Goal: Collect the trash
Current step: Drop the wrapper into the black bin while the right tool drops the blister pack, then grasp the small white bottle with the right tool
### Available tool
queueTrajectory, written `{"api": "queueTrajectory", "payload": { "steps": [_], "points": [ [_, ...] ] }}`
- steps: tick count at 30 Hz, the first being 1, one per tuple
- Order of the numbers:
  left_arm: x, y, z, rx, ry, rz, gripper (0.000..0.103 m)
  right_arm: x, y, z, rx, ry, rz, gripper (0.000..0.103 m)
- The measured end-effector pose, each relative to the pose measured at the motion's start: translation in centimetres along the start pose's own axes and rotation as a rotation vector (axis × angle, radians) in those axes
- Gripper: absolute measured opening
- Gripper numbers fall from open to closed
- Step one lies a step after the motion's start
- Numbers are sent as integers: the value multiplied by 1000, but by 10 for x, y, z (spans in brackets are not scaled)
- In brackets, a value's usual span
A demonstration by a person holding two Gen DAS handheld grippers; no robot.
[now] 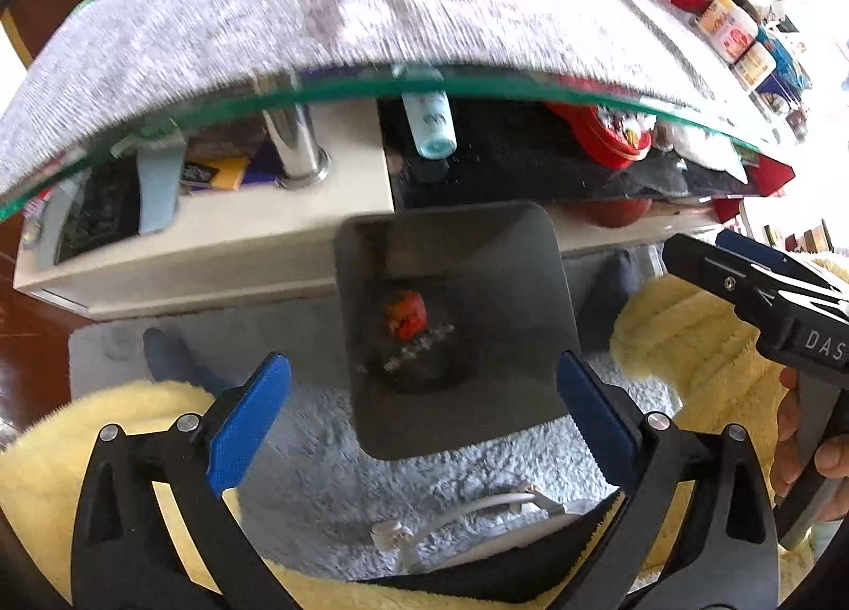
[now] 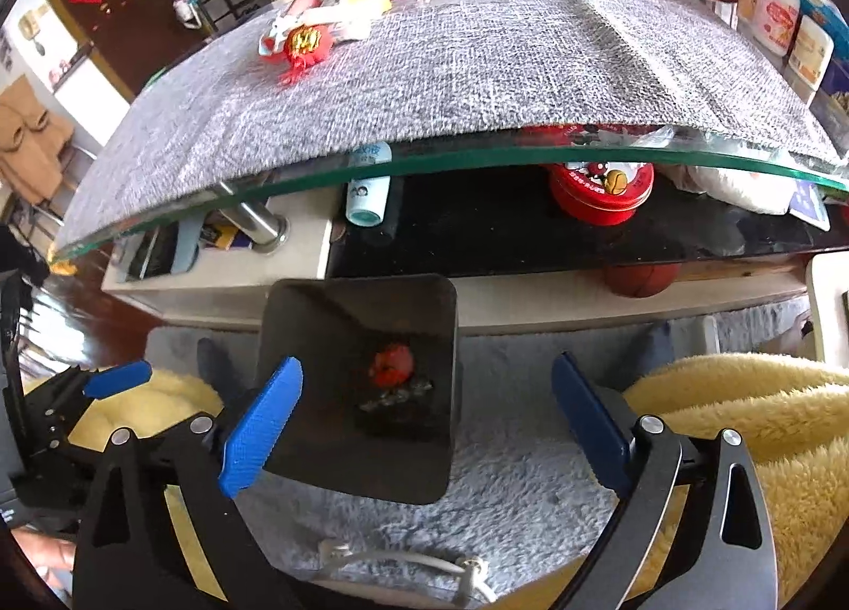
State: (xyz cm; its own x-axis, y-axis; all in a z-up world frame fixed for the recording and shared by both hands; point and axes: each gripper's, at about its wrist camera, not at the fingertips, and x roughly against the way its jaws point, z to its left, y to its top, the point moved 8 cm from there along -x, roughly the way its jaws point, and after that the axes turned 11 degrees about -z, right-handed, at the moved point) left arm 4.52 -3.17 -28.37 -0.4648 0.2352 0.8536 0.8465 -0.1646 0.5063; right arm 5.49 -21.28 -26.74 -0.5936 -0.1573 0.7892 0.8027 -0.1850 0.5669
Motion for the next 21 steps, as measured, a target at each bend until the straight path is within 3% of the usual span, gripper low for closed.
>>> {"api": "queueTrajectory", "payload": {
  "steps": [9, 21],
  "points": [
    [12, 33, 11, 26, 2, -54, 95, 1, 32, 8, -3, 16, -24, 96],
    [16, 93, 28, 11, 36, -112, 95, -8, 102, 19, -5, 29, -77, 96]
  ]
}}
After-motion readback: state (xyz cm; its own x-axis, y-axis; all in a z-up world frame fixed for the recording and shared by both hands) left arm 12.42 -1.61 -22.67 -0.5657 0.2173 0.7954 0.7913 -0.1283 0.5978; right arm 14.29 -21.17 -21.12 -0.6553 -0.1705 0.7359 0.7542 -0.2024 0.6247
